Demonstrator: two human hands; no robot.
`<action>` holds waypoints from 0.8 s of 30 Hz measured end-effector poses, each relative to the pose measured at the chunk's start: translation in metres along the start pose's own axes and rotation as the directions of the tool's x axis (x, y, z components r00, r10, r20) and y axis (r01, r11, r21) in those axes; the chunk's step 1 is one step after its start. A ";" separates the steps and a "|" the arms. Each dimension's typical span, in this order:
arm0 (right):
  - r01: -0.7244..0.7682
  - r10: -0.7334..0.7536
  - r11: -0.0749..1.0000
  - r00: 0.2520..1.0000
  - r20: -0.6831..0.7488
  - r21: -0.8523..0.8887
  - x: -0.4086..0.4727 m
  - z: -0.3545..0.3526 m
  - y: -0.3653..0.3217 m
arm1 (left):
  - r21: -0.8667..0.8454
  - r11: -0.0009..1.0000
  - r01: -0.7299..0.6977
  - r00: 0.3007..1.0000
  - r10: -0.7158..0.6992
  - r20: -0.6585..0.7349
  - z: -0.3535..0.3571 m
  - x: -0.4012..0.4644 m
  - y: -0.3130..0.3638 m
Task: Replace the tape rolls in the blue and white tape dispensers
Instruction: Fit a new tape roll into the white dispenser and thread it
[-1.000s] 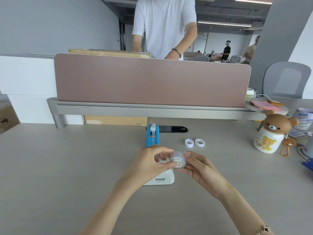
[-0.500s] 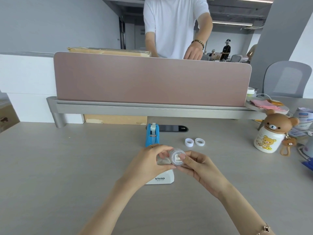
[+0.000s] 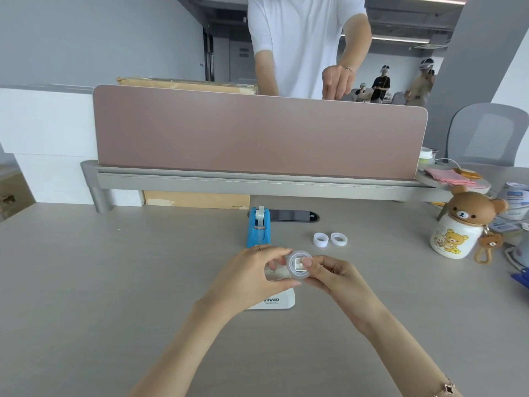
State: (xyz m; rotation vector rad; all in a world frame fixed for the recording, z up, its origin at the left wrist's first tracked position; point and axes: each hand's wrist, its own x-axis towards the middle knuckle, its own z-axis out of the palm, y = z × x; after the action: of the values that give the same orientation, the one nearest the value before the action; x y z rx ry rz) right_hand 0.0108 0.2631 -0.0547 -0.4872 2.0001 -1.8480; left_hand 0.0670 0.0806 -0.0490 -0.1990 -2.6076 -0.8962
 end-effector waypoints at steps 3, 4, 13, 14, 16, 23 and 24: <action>-0.008 0.008 1.000 0.999 -0.039 -0.006 0.001 0.002 0.001 | 0.043 0.999 -0.014 1.000 0.014 -0.001 0.000 0.000 0.001; -0.010 0.009 1.000 0.999 -0.046 -0.010 0.001 0.003 0.001 | 0.048 0.999 -0.016 1.000 0.017 -0.004 0.000 0.000 0.001; -0.010 0.010 1.000 0.998 -0.067 0.002 0.001 0.005 0.004 | 0.051 0.999 -0.015 1.000 0.016 -0.012 0.000 -0.002 -0.001; -0.012 0.012 1.000 0.998 -0.068 0.009 0.001 0.006 0.004 | 0.035 0.999 -0.012 1.000 0.012 -0.008 0.000 -0.002 -0.001; -0.016 0.019 0.999 0.998 -0.055 0.040 0.001 0.006 0.003 | -0.033 0.999 0.005 1.000 -0.006 -0.012 0.000 -0.003 -0.003; -0.031 0.033 0.989 0.999 -0.011 0.144 0.001 0.006 0.005 | -0.169 0.985 0.031 0.999 -0.036 -0.025 0.003 -0.002 -0.003; -0.032 0.033 0.989 0.999 -0.010 0.146 0.001 0.006 0.005 | -0.176 0.984 0.036 0.999 -0.040 -0.023 0.003 -0.002 -0.004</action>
State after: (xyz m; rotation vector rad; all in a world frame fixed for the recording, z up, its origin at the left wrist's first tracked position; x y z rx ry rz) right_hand 0.0127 0.2580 -0.0600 -0.3997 1.8518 -1.9637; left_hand 0.0670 0.0800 -0.0543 -0.1832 -2.5159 -1.1352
